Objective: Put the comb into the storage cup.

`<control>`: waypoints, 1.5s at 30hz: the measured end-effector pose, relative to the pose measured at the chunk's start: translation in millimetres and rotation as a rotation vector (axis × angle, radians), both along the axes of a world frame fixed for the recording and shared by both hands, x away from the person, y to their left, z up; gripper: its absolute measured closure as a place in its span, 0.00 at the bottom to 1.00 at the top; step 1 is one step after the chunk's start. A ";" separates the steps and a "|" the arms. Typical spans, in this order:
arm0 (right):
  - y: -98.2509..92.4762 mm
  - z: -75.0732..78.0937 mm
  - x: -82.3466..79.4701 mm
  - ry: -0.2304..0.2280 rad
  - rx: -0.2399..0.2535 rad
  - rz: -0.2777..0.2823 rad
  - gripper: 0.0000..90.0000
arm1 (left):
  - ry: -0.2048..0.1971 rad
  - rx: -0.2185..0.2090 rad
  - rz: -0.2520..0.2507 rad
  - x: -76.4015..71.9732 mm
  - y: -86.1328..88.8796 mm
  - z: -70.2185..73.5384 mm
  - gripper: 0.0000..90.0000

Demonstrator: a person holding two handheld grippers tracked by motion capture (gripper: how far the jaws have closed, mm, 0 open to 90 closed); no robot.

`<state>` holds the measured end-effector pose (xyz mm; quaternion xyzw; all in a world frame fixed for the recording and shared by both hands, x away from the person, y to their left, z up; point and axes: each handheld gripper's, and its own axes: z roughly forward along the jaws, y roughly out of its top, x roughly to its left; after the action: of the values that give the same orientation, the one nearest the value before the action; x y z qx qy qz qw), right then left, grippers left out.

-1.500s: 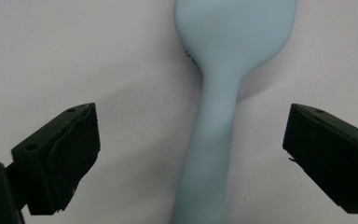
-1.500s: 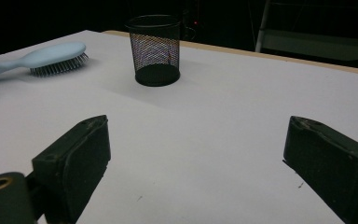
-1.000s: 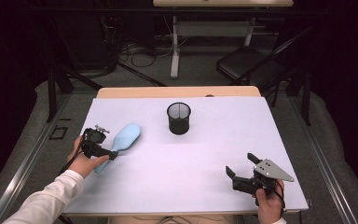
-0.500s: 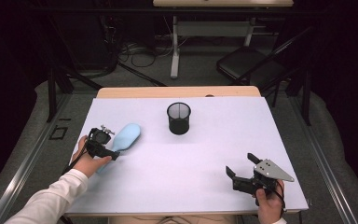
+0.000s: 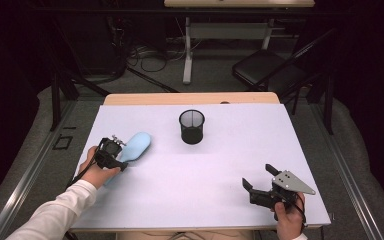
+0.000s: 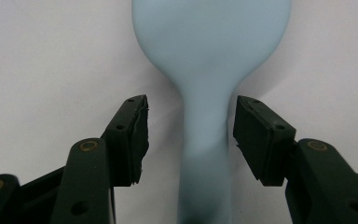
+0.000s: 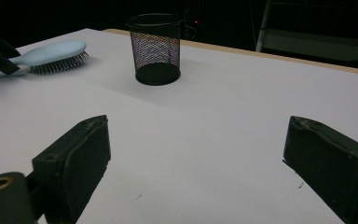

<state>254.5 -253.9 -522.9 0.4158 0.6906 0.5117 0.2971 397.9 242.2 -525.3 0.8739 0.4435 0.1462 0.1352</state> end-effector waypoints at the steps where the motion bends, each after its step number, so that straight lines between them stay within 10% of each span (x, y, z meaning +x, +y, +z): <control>1: 0.1 0.0 0.0 0.000 0.000 0.000 0.08 | 0.003 -0.004 -0.003 0.2 -0.2 -0.3 0.53; 45: 0.1 0.0 0.2 0.000 -0.002 0.007 0.08 | 0.046 -0.074 -0.016 11.2 1.5 -7.4 0.72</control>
<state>254.7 -253.8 -522.9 0.4130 0.6927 0.5121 0.2955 409.1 243.7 -532.7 0.8749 0.4447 0.1084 0.1583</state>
